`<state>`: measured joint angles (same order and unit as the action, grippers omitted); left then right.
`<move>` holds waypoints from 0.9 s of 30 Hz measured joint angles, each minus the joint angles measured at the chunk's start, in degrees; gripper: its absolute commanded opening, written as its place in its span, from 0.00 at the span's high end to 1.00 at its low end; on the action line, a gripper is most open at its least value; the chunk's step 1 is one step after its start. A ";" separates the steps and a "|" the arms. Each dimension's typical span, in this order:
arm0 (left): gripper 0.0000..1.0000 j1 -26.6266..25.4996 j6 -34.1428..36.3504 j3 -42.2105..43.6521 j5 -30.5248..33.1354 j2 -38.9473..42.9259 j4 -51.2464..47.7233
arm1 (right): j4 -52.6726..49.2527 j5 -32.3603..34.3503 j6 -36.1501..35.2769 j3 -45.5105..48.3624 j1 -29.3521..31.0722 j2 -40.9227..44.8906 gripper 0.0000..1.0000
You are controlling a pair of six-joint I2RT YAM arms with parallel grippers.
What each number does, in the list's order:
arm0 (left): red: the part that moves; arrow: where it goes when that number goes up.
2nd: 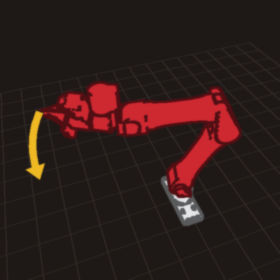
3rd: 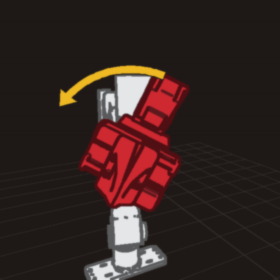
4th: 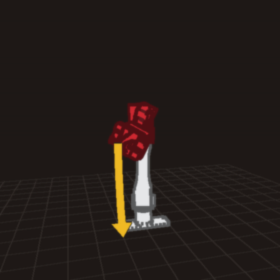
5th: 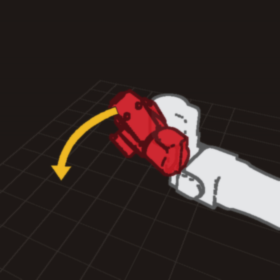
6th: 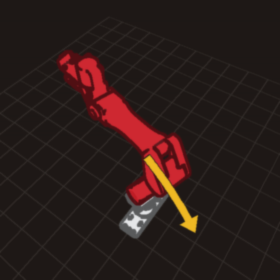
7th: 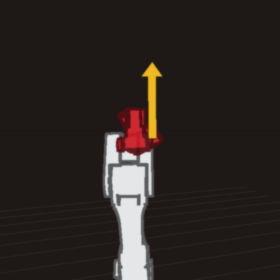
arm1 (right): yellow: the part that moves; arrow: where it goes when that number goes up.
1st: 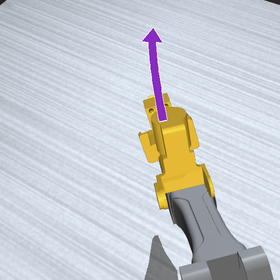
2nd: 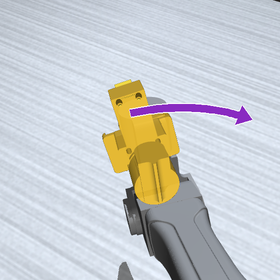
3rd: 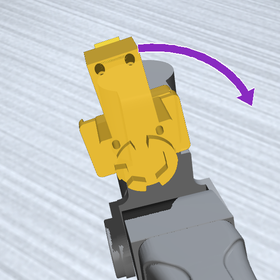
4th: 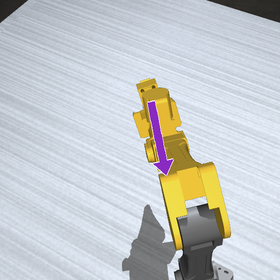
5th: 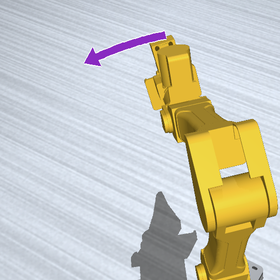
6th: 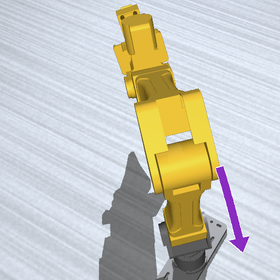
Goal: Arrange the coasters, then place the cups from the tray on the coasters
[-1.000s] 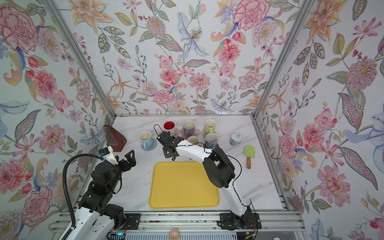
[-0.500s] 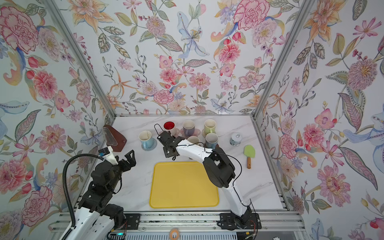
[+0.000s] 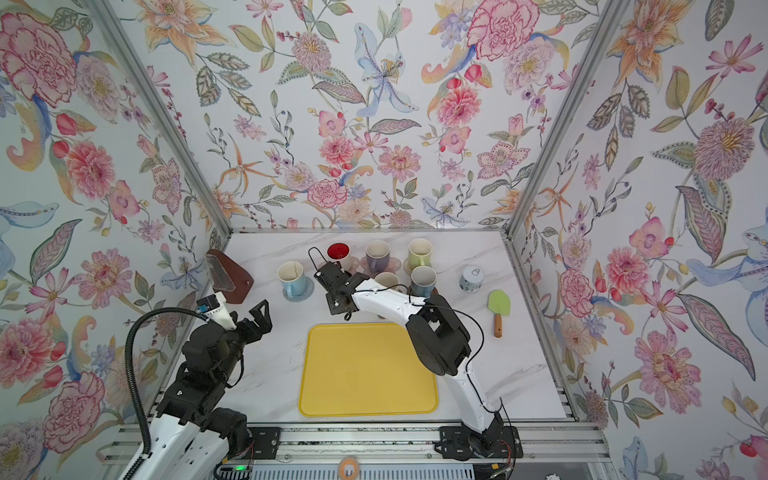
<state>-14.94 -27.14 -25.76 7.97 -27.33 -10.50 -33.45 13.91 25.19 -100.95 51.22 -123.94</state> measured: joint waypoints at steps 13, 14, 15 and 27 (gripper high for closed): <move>0.01 0.00 -0.20 0.04 0.15 0.09 0.00 | 1.29 2.62 -2.25 1.01 0.33 10.97 0.18; 0.01 0.00 -0.31 0.28 0.15 0.31 0.13 | 1.66 3.52 -2.54 1.99 0.50 13.38 0.17; 0.01 0.00 -0.42 0.66 0.13 0.63 0.15 | 2.32 4.66 -2.95 3.58 0.76 16.02 0.15; 0.01 0.00 -1.22 2.16 0.20 1.27 0.28 | 15.39 9.79 -6.38 30.73 4.63 35.41 0.01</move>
<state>-14.94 -28.36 -23.59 8.16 -26.06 -10.22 -18.06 23.70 18.81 -70.22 55.86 -88.53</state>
